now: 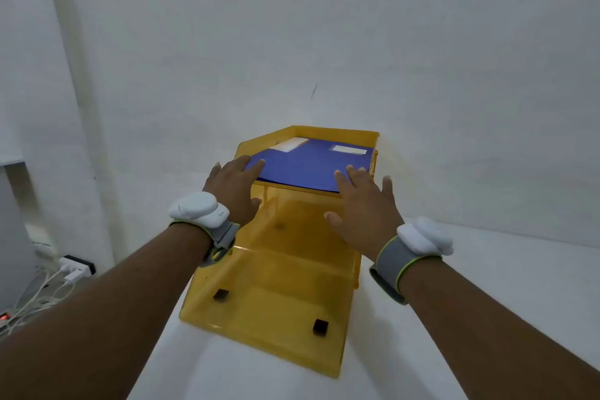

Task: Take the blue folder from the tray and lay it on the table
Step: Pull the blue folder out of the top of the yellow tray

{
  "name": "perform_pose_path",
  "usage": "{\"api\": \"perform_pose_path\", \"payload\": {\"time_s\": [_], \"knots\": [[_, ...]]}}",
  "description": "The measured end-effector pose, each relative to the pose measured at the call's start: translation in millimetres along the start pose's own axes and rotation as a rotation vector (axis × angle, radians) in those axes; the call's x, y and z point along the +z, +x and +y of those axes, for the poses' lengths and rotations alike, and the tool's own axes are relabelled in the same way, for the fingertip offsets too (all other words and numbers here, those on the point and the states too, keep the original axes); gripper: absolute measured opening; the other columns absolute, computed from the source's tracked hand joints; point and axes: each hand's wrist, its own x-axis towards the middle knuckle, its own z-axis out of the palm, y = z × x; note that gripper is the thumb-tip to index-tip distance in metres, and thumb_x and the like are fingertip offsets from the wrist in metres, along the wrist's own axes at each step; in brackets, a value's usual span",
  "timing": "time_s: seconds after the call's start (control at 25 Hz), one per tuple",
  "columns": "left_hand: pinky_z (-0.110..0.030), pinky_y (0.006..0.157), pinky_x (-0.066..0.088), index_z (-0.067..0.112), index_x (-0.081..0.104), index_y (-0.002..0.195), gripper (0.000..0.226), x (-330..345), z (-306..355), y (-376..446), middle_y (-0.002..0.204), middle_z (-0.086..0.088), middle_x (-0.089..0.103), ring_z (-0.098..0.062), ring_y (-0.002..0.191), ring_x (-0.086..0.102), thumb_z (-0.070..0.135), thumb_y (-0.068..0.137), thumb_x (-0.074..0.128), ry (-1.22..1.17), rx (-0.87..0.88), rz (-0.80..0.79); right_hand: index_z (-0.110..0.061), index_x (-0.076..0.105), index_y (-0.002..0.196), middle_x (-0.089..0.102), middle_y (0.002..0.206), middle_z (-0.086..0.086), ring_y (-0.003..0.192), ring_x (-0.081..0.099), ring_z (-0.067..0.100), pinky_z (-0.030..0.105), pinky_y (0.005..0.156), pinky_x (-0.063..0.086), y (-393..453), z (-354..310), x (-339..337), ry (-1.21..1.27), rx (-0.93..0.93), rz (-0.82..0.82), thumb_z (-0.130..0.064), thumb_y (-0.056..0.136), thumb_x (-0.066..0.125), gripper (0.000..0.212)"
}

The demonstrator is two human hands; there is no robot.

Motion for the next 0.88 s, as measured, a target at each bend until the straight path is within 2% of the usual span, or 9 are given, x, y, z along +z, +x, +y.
{"api": "perform_pose_path", "payload": {"time_s": [0.36, 0.56, 0.88], "knots": [[-0.049, 0.12, 0.006, 0.023, 0.023, 0.148, 0.064, 17, -8, 34, 0.158, -0.007, 0.021, -0.025, 0.148, 0.014, 0.025, 0.091, 0.051, 0.058, -0.012, -0.051, -0.018, 0.014, 0.15, 0.016, 0.16, 0.006, 0.148, 0.015, 0.024, 0.051, 0.119, 0.002, 33, 7, 6, -0.034, -0.011, -0.084, -0.037, 0.096, 0.039, 0.063], [-0.05, 0.119, 0.004, 0.024, 0.023, 0.147, 0.066, 20, -8, 41, 0.159, -0.002, 0.02, -0.022, 0.149, 0.01, 0.016, 0.087, 0.048, 0.077, -0.03, -0.127, -0.016, 0.034, 0.141, 0.044, 0.145, 0.006, 0.137, 0.036, 0.026, 0.051, 0.118, 0.01, 35, 4, 9, -0.096, -0.04, -0.07, -0.028, 0.098, 0.034, 0.045], [-0.048, 0.12, 0.006, 0.025, 0.024, 0.148, 0.062, 12, -9, 29, 0.159, -0.002, 0.022, -0.023, 0.148, 0.015, 0.015, 0.09, 0.045, 0.095, -0.039, -0.15, -0.018, 0.047, 0.131, 0.053, 0.134, 0.004, 0.127, 0.047, 0.025, 0.052, 0.117, 0.008, 27, -4, 8, -0.078, -0.01, -0.053, -0.019, 0.098, 0.032, 0.036]]}}
